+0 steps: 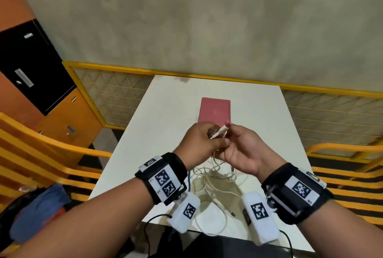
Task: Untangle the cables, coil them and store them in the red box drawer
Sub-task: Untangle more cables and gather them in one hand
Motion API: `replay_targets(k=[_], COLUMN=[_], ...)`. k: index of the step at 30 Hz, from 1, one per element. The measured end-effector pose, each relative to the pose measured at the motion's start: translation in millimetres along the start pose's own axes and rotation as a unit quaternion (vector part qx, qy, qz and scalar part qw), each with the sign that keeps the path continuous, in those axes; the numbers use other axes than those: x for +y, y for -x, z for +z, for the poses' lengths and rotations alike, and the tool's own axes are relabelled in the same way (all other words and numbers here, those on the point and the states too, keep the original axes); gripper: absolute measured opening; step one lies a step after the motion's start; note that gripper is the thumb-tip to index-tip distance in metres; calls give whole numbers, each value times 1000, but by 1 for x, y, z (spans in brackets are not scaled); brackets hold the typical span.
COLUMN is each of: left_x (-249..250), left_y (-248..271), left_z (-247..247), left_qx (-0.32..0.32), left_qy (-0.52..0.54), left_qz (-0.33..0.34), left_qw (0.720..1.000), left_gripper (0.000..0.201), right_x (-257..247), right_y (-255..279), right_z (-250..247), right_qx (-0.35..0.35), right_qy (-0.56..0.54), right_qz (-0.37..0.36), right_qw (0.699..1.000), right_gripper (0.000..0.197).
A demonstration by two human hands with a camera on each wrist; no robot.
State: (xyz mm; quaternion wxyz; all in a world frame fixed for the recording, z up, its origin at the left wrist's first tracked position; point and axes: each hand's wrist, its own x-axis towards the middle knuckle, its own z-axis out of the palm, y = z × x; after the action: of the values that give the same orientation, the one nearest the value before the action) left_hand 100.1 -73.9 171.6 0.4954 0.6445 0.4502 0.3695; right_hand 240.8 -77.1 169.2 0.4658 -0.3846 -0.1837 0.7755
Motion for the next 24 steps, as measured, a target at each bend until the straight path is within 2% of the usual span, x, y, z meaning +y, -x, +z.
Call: replay_targets(k=[2,4,6,7,8,9,11,13,14,15,16,18,22,24], left_x=[-2,-11,-29,-40,-48,-53,-51,-44,-38,-33,-25,-7,9,5], left_y=[12,33,56,67,77,83,86,78,69,60,50,33,18,17], left_z=[1,-4,-15,-21,-27,-33,-42,-47,-48,-47,-43,-31,-3,1], left_qx=[-69,-189,-309,-344,-352,-339,-274,-135,-53,14,55,76,41,29], left_qy=[-2,-64,-164,-209,-238,-247,-205,-100,-37,20,58,97,125,140], left_qz=[7,-26,-61,-73,-79,-85,-91,-100,-104,-104,-98,-77,-68,-75], left_qw=[998,980,935,912,902,904,935,981,993,994,992,989,989,987], left_gripper=[27,36,32,30,32,34,36,39,41,42,41,35,18,21], right_x=[-11,-23,-33,-35,-36,-35,-28,-17,-12,-5,1,11,17,15], right_y=[-1,-1,-2,-3,-3,-3,-1,1,3,5,7,9,9,10], right_z=[-6,-12,-19,-23,-27,-28,-28,-27,-25,-22,-18,-7,9,10], right_qx=[18,33,44,49,51,50,40,17,8,-1,-9,-33,-46,-44], right_qy=[-16,-28,-30,-28,-19,-5,18,37,46,50,52,55,31,10], right_qz=[10,9,3,4,10,16,22,23,23,24,26,29,0,-1], right_qw=[1000,999,999,998,998,999,999,999,999,998,998,998,998,999], right_gripper=[33,28,20,16,15,14,16,21,20,18,16,11,19,20])
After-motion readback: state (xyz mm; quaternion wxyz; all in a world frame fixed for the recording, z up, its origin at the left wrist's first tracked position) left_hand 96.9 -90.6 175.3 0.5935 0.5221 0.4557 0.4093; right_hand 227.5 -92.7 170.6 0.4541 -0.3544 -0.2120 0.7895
